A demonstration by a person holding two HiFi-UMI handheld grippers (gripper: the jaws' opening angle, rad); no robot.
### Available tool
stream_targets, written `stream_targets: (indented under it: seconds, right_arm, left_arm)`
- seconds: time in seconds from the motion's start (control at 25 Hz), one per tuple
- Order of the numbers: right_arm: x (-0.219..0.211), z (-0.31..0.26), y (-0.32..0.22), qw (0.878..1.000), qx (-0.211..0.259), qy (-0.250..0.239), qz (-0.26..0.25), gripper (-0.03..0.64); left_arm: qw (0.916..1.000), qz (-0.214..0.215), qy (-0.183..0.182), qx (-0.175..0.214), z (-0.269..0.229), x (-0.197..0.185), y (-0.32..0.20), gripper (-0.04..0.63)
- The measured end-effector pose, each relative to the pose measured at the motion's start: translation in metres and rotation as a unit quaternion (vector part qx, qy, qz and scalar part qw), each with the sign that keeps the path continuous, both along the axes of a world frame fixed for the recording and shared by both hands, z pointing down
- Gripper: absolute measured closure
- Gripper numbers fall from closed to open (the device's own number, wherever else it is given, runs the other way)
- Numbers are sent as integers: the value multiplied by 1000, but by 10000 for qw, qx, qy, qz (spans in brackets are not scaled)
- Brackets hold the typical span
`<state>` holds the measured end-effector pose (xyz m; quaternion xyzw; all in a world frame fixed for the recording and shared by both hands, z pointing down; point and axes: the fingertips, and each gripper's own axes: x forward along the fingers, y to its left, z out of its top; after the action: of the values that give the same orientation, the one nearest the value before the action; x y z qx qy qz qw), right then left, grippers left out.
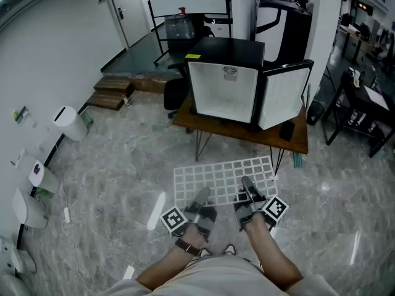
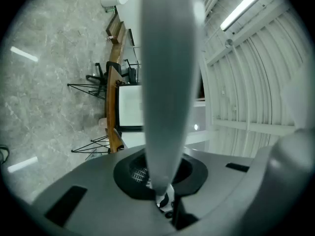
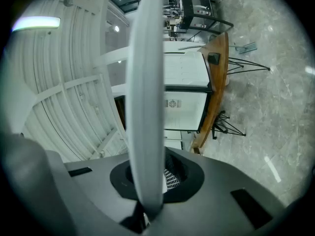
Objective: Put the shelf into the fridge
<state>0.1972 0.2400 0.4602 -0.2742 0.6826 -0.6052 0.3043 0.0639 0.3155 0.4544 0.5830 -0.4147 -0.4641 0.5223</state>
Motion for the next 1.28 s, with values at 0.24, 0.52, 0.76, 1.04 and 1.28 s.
stream_targets:
  seconds: [0.24, 0.52, 0.76, 1.04, 1.28]
  right_arm:
    - [8, 6, -7, 10000, -6, -9, -45, 571]
    - [18, 5, -12, 9998, -38, -104, -149, 570]
    - [20, 7, -22, 9994, -73, -201, -255, 570]
    - [10, 6, -45, 9994, -128, -165, -258, 570]
    - [-7, 9, -82, 9998, -107, -95, -123, 571]
  left_arm:
    - [10000, -26, 7, -11, 5, 8, -5, 568]
    - [10000, -87, -21, 8, 3, 20, -8, 568]
    - [9997, -189, -153, -8, 3, 23, -15, 568]
    - [9997, -192, -127, -28, 4, 14, -38, 568]
    - [10000, -53, -66, -9, 7, -6, -79, 568]
